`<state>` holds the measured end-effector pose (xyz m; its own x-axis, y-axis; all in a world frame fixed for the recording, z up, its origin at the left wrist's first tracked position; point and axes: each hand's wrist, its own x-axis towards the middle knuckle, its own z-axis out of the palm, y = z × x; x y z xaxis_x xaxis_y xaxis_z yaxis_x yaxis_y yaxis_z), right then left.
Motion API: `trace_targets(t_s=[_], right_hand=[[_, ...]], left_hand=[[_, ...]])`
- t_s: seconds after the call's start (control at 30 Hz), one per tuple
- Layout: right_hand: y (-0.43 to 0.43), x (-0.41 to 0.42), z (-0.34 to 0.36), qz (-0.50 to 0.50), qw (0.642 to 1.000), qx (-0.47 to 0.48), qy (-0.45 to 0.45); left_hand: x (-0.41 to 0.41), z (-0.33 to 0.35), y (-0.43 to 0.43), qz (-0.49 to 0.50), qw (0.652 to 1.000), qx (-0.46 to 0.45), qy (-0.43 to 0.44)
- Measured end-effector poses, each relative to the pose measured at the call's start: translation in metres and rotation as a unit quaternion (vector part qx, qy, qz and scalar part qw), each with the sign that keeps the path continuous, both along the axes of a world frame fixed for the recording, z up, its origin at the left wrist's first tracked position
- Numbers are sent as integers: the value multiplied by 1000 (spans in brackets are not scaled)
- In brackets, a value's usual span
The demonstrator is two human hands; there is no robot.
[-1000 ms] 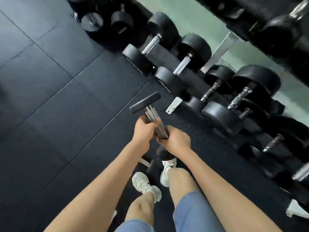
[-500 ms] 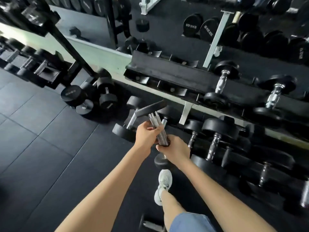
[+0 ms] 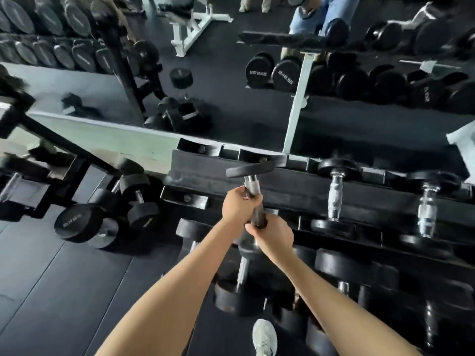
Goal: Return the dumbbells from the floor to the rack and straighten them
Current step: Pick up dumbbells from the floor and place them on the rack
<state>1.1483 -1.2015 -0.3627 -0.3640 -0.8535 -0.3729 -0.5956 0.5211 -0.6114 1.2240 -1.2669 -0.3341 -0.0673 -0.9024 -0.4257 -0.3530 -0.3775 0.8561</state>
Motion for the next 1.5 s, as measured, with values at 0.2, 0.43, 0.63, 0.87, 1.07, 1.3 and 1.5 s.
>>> trace_targets(t_s=[0.2,0.43,0.63,0.87,1.07,1.3,1.5], right_hand=[[-68,-6,-25,-64,997,42,16],[-125,-1,-47,-113,988,88,64],[-131,4,-49,-130,978,117,115],[-132,9,-47,-107,974,119,159],[-79,10,-24,-189,965,-5,183],[95,43,-43,-323,933,30,158],[290,100,-101,-401,899,148,95]], left_hand=[[-17,-25,-72,-30,999,39,-18],[-25,-57,-137,-101,989,97,-39],[-22,-76,-151,-129,984,125,-11],[-19,-79,-152,-142,983,114,-18],[-9,-68,-139,-119,986,56,-99],[4,-44,-30,-175,970,-115,-123],[36,-68,120,-271,921,-263,-98]])
